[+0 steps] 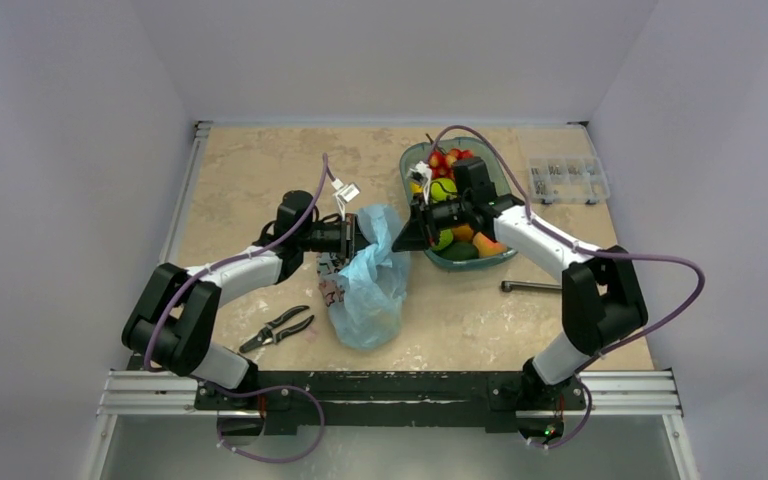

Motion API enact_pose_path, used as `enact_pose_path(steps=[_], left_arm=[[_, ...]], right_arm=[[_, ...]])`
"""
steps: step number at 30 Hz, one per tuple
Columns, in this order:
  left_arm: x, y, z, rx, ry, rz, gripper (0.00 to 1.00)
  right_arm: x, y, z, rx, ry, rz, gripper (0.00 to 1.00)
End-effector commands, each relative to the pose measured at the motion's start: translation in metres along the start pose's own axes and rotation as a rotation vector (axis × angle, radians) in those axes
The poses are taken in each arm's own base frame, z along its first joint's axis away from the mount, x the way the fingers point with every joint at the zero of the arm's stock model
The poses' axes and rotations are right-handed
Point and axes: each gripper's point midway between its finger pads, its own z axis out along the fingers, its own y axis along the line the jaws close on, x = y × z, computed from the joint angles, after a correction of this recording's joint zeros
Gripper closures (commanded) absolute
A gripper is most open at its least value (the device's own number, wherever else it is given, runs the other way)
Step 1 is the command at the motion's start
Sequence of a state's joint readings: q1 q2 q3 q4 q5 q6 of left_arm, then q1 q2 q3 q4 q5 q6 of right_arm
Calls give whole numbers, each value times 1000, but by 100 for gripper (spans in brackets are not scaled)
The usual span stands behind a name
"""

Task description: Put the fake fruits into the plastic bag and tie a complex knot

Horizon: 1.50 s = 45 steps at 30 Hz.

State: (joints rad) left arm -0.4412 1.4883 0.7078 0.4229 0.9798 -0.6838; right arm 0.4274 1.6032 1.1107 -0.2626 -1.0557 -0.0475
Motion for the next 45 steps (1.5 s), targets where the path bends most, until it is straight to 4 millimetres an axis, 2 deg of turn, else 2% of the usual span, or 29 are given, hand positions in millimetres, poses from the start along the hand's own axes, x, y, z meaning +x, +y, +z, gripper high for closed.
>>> enact_pose_path(steps=[1,7,11,14,19,22,24,27,31,38,45], left_arm=[[-5,-8,2,33,7,62,100],[-5,-9,5,37,14,64,100],[-5,-10,6,44,20,67,100],[-3,-11,5,43,21,65,100],[-4,-13,4,44,14,62,100],[-6,-13,4,46,13,60,100],[-7,-13,5,47,15,57,100],[-7,-12,6,50,21,52,100],[-8,-14,7,61,28,44,100],[-7,-15,7,59,35,34,100],[-8,-16,7,62,34,30,100]], right_arm=[[-44,15,17,-26,-118,-95,78],[-56,38,46,-102,-137,-138,73],[-63,43,50,-129,-148,-136,66],[-51,43,40,-124,-115,-155,61],[-21,33,4,-48,-51,-198,48],[-2,26,-15,-3,-12,-202,36],[12,24,-24,8,18,-175,36],[30,20,-27,21,62,-183,43],[26,17,-14,22,38,-189,45],[4,17,17,67,-30,-255,36],[-2,14,32,87,-31,-298,36]])
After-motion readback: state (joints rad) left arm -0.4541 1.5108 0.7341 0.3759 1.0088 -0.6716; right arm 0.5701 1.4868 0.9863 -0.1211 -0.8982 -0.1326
